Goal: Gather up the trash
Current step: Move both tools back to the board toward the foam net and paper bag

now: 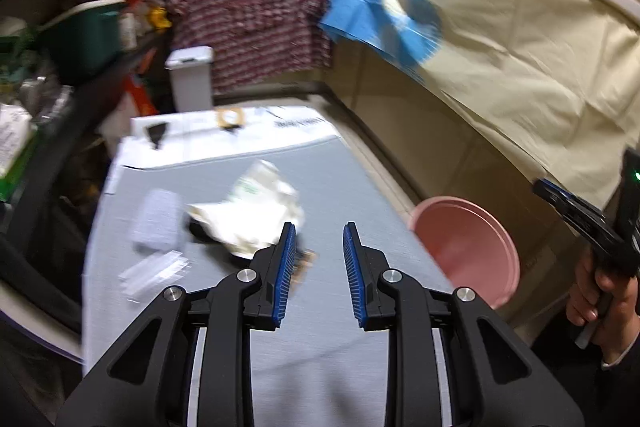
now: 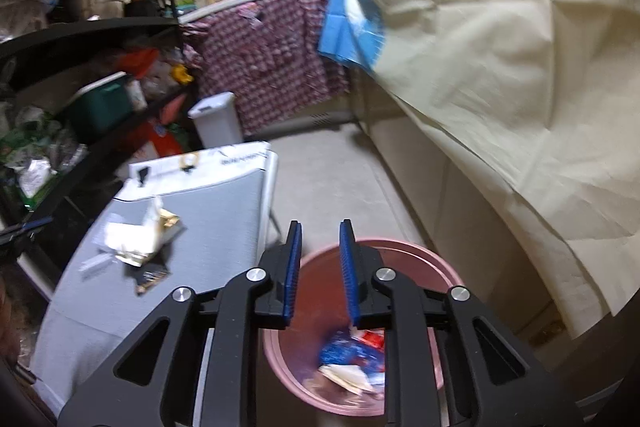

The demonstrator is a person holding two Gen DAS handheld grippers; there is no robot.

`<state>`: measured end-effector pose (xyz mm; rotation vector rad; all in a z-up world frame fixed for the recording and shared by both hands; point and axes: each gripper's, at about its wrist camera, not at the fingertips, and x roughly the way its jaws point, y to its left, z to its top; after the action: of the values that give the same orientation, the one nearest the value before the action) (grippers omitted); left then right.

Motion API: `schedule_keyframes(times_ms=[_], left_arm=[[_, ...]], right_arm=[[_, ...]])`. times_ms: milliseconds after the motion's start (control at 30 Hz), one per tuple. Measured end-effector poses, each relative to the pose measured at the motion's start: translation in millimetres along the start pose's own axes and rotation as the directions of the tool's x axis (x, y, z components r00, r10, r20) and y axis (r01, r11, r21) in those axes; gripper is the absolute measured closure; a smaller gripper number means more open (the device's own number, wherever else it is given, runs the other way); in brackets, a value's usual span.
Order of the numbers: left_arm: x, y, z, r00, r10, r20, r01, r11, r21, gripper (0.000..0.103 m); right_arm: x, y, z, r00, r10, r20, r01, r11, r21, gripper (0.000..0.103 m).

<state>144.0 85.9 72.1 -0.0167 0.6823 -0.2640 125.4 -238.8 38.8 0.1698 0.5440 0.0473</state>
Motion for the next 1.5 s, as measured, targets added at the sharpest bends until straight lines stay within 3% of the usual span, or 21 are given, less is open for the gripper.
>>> schedule_keyframes(times_ms=[267, 567, 833, 1133, 1267, 1500], left_arm=[[-3.9, 74.6, 6.5, 0.994, 0.096, 0.045, -0.093, 0.993, -0.078, 0.078], [30.3, 133.2, -9.8, 0.992, 0.127, -0.006, -0.126, 0.972, -0.196, 0.078], [55.1, 159.2, -17.7, 0.99, 0.138, -0.023, -0.14, 0.967, -0.214, 0.078], [89.0, 180.2, -22.8, 0.985, 0.16, -0.06, -0.17, 0.953, -0.251, 0.078], [102.0, 189.1, -22.8, 0.983, 0.165, -0.077, -0.18, 0.945, -0.274, 0.064], [116.4, 199.3, -24.3, 0.985, 0.141, -0.097, -0.165, 0.936, -0.311, 0.063]], right_arm=[[11.2, 52.8, 5.8, 0.99, 0.141, 0.0, -0.141, 0.99, -0.024, 0.086], [62.1, 117.8, -2.5, 0.96, 0.269, -0.079, -0.273, 0.961, -0.04, 0.086], [113.4, 161.8, -13.8, 0.936, 0.32, -0.148, -0.333, 0.94, -0.073, 0.086], [160.9, 180.6, -20.3, 0.919, 0.336, -0.209, -0.355, 0.932, -0.065, 0.077], [177.4, 185.3, -20.6, 0.908, 0.349, -0.23, -0.371, 0.927, -0.056, 0.068], [204.1, 194.2, -25.6, 0.891, 0.355, -0.281, -0.385, 0.921, -0.055, 0.066]])
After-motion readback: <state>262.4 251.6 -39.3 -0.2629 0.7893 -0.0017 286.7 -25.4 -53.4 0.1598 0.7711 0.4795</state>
